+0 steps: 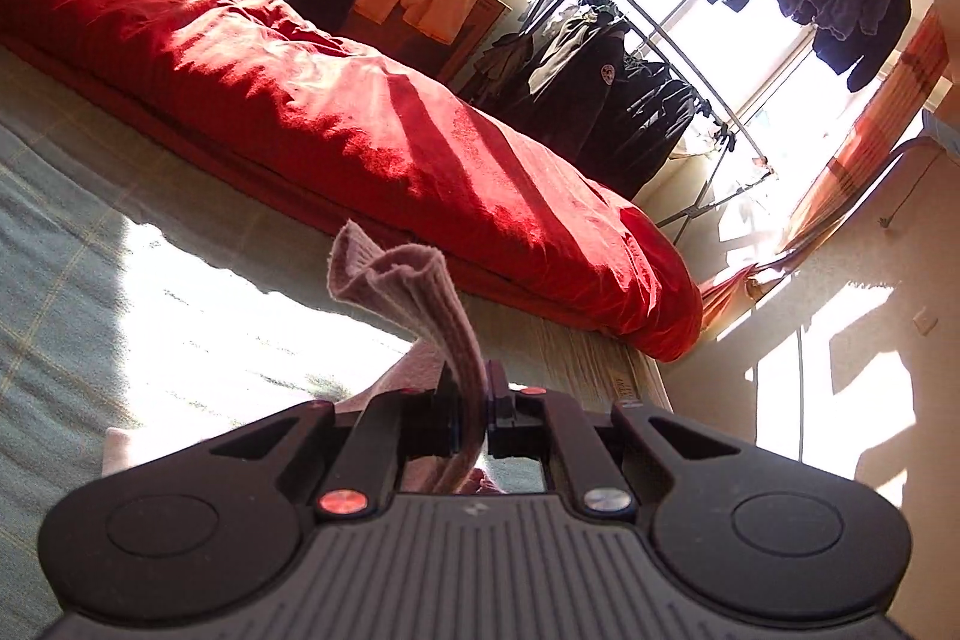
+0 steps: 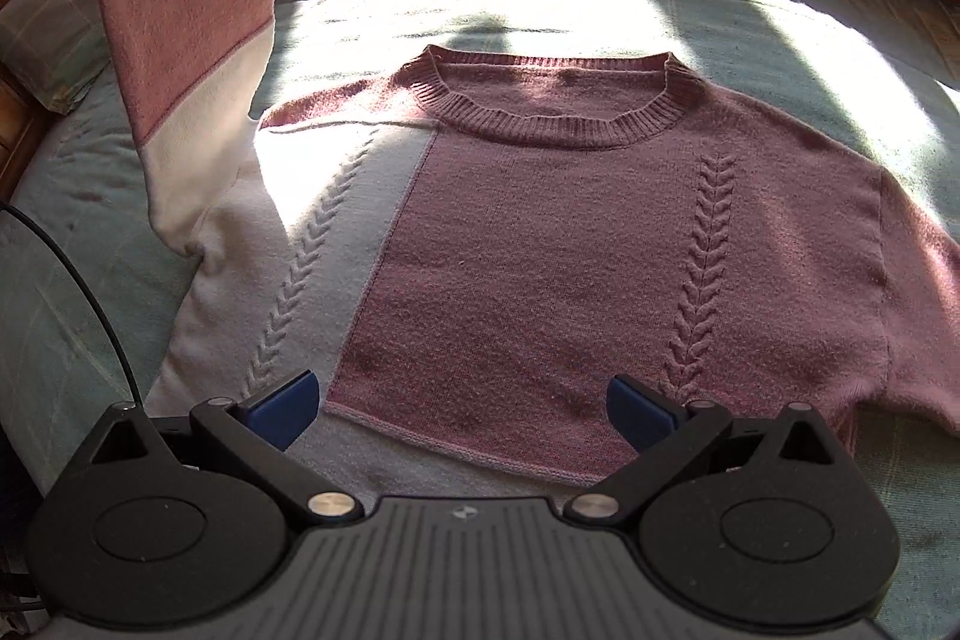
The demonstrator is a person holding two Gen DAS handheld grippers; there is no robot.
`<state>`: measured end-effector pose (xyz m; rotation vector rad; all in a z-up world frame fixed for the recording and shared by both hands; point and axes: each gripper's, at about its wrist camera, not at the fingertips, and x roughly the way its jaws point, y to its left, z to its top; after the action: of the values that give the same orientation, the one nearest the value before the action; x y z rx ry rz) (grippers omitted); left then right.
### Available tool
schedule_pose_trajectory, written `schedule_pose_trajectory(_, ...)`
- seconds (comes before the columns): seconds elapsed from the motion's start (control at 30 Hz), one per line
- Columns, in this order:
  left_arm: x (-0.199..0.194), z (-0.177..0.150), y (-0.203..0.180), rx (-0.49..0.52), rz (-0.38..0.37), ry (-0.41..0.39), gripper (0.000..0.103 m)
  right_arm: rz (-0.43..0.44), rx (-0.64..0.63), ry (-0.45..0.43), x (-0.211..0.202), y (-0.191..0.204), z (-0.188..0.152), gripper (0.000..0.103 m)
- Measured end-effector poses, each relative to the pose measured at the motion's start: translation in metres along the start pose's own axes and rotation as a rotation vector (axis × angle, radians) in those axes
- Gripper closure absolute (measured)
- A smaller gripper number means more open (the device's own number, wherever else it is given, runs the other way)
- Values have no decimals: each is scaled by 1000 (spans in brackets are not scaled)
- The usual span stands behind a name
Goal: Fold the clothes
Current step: 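Lift the pink sleeve cuff upward with the left gripper, then carry the pink cuff across the sweater body with the left gripper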
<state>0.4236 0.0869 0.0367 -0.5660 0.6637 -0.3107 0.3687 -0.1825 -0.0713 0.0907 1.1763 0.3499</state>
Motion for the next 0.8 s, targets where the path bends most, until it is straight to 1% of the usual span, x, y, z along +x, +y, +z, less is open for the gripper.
schedule_pose_trajectory(0.1, 17, -11, -12, 39, -4, 30, 98, -4, 8, -1, -2, -5, -3, 0)
schedule_pose_trajectory(0.3, 48, -35, -28, 69, -15, 86, 98, -15, 25, -4, -7, -15, -10, 0)
schedule_pose_trajectory(0.47, 68, -56, -42, 140, 18, 99, 98, -17, 34, 0, -9, -22, -15, 0)
schedule_pose_trajectory(0.57, 81, -68, -49, 164, 17, 126, 98, -17, 36, -3, -12, -25, -18, 0)
schedule_pose_trajectory(0.7, 100, -89, -59, 250, 47, 161, 98, -24, 45, 0, -12, -29, -20, 0)
schedule_pose_trajectory(0.8, 112, -106, -64, 292, 51, 196, 98, -30, 51, 3, -12, -33, -23, 0)
